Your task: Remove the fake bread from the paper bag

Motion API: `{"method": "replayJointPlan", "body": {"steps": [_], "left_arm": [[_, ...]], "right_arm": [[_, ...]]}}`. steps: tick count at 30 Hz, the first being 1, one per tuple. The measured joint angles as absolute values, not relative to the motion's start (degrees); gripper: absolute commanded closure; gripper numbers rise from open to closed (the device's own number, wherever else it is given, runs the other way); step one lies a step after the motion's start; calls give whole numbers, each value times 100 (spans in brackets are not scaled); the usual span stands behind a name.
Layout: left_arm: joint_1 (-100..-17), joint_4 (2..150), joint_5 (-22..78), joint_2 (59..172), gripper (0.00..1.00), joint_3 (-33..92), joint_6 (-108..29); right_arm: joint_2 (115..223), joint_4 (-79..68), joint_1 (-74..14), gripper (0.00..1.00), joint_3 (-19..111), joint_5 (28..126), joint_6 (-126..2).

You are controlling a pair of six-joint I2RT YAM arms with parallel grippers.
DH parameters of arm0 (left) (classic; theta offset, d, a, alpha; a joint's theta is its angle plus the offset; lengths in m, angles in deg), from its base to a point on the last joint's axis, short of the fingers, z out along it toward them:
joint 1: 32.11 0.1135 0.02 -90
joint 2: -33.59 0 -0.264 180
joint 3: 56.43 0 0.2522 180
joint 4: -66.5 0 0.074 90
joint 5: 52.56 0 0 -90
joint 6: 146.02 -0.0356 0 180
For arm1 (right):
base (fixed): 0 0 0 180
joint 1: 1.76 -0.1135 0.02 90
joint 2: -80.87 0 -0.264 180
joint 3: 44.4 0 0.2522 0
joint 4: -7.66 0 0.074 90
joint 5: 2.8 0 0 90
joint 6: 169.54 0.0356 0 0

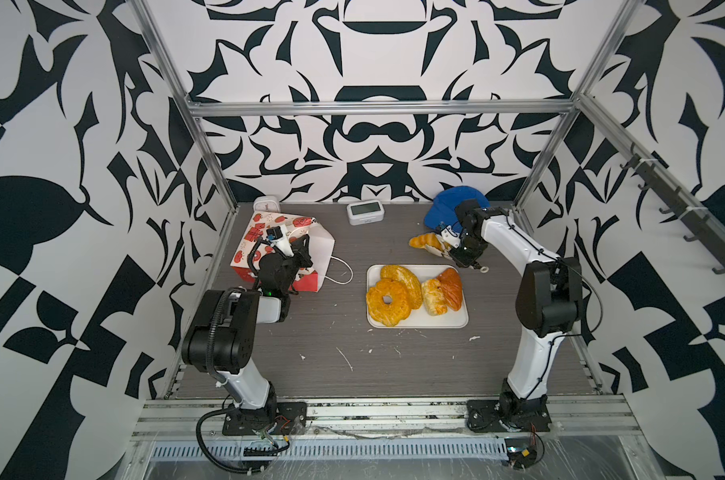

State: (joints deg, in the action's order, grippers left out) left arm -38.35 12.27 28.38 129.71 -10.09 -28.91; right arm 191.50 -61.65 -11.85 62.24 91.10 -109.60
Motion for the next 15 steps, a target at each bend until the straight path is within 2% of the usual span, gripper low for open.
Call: {"method": "replayJointPlan", "body": {"steps": [15], "left_arm": [[-3822, 1227, 2814, 12971, 100, -1011, -2869]], "right_arm": [[17421, -5942, -1670, 77, 5669, 9084, -10274]]}}
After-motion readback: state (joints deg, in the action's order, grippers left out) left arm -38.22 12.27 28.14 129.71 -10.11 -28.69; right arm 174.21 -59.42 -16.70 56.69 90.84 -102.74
